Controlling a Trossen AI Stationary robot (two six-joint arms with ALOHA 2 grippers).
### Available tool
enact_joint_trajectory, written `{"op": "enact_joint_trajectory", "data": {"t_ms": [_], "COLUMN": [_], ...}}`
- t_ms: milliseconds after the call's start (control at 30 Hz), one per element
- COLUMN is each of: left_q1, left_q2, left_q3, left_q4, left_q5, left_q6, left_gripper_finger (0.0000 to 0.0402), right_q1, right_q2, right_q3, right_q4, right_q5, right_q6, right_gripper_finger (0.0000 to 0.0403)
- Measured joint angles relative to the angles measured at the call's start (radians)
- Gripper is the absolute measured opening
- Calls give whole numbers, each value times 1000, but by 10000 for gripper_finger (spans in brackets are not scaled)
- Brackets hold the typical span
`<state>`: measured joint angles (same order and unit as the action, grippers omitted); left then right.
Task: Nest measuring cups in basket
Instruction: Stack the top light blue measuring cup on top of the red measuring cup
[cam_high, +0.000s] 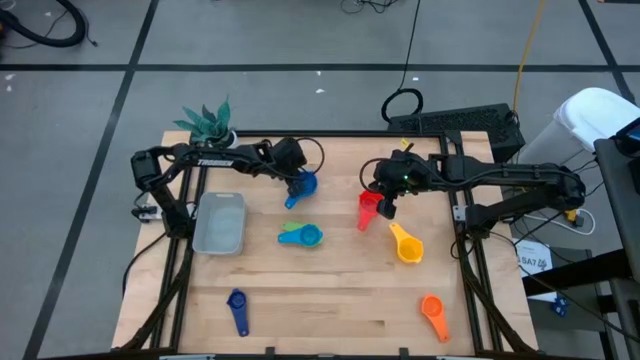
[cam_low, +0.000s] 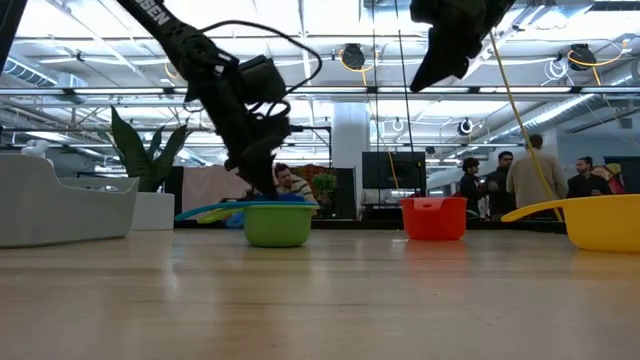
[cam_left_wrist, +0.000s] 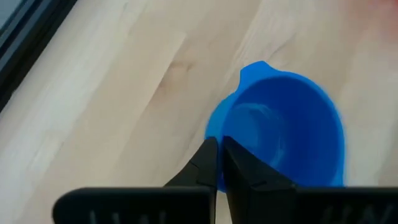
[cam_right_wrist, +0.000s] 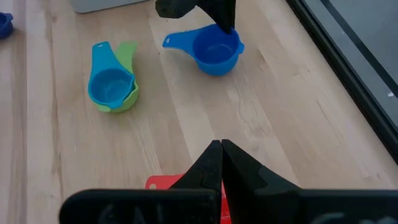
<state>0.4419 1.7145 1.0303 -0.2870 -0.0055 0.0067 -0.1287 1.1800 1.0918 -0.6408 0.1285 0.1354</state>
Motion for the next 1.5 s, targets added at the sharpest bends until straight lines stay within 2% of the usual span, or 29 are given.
{"op": "enact_joint_trajectory", "data": {"t_ms": [200,400,533,667,867,1133,1233,1500], "left_q1": [-17,-51,-89,-133,-192,-263,-272,-268], "left_q2": [1,1,1,1,1,120,160,177], "left_q3": [108,223,292,330,337,337,337,337], "left_q4": [-5,-5,5,50,103,234,286,298], "left_q5": [58,132,136,105,47,-18,-39,-85], "left_q6": [-6,-54,-89,-141,-212,-274,-285,-347], "left_gripper_finger": [8,8,8,8,8,8,8,8], "right_q1": [0,0,0,4,49,59,59,59], "right_q2": [-42,-147,-227,-269,-248,-233,-234,-233], "right_q3": [1,1,1,1,1,1,1,1], "right_q4": [-35,-83,-82,-87,-78,-15,-19,-32], "right_q5": [0,1,19,57,57,55,54,53], "right_q6": [13,49,71,80,52,15,13,10], "right_gripper_finger": [0,0,0,0,0,0,0,0]}}
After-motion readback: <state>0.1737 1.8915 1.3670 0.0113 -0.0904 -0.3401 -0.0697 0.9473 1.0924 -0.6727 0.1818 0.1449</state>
